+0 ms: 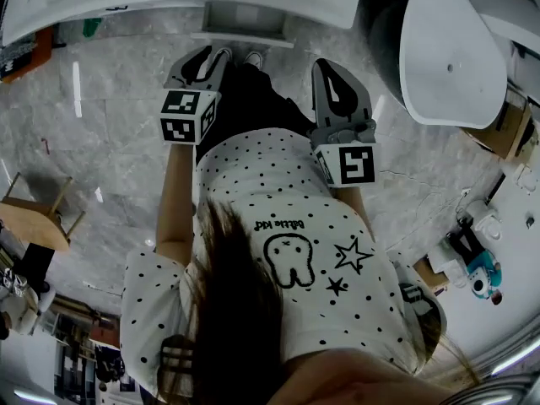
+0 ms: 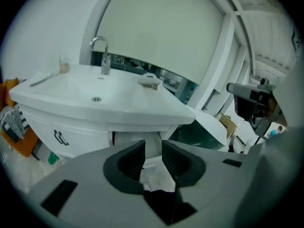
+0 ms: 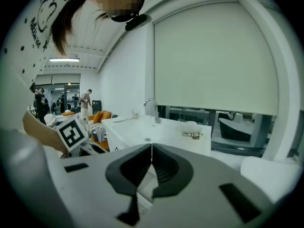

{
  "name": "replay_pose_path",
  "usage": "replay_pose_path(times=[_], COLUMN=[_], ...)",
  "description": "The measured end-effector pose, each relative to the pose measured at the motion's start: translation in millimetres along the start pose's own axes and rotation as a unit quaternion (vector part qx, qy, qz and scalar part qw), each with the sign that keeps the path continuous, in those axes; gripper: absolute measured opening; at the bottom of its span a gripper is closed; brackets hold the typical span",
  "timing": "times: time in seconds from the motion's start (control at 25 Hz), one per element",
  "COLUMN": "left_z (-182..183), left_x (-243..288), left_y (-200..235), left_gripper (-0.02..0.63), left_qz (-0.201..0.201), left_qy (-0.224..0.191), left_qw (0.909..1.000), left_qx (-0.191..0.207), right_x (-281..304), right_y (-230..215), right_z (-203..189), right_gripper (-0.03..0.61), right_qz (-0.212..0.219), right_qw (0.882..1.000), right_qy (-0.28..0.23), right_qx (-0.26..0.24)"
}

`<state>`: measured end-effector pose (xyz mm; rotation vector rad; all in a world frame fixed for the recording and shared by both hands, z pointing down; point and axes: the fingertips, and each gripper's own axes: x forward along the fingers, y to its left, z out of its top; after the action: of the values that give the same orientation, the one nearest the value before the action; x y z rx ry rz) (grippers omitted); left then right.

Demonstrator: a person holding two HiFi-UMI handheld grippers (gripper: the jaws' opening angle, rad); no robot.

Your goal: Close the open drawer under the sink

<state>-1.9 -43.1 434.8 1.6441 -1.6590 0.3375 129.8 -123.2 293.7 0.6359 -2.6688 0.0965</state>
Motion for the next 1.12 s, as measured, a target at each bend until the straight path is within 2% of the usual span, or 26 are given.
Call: replay_pose_path(times=[0.2,0.4,0.6,0.8,1.04,1.12], left_z=[-66.5,-129.9,-171.8,-197.4,-214.4,-214.3], left_x=[52.9,128.2,187.1,230.2,248.3,250.0], left_y=[18.1,38.5,44.0,46.1,67.4,71.8], left_gripper=[0.107,0.107,0.13,0.155,0.156,0.153], left_qz=[-0.002,0.003,0.013,0.037,0.047,0.043], left_qy=[0.066,0.124,0.138,0.152,0.151,0.149], left_qw=[0.9974,0.9923,0.9901,0.9869,0.9867,0.9876], left_qx=[-0.028,-0.003,-0.022,-0.038,-0.036,-0.024], right_x=[27.6,50.1,55.1,59.4,69.9,74.1], right_y=[7.3,8.6,20.6,15.1,35.9,42.8], right_z=[-19.2,-43.2,-66.9,-83.2,-97.1,-98.8], right_gripper=[0.014,0.013,0.013,0.014,0.013,0.013], right_qz=[0.027,0.025,0.036,0.032,0.031,0.033], right_qw=[0.999,0.998,0.996,0.993,0.991,0.991], right_qy=[0.021,0.04,0.068,0.1,0.117,0.119], right_qx=[0.006,0.031,0.041,0.056,0.057,0.057])
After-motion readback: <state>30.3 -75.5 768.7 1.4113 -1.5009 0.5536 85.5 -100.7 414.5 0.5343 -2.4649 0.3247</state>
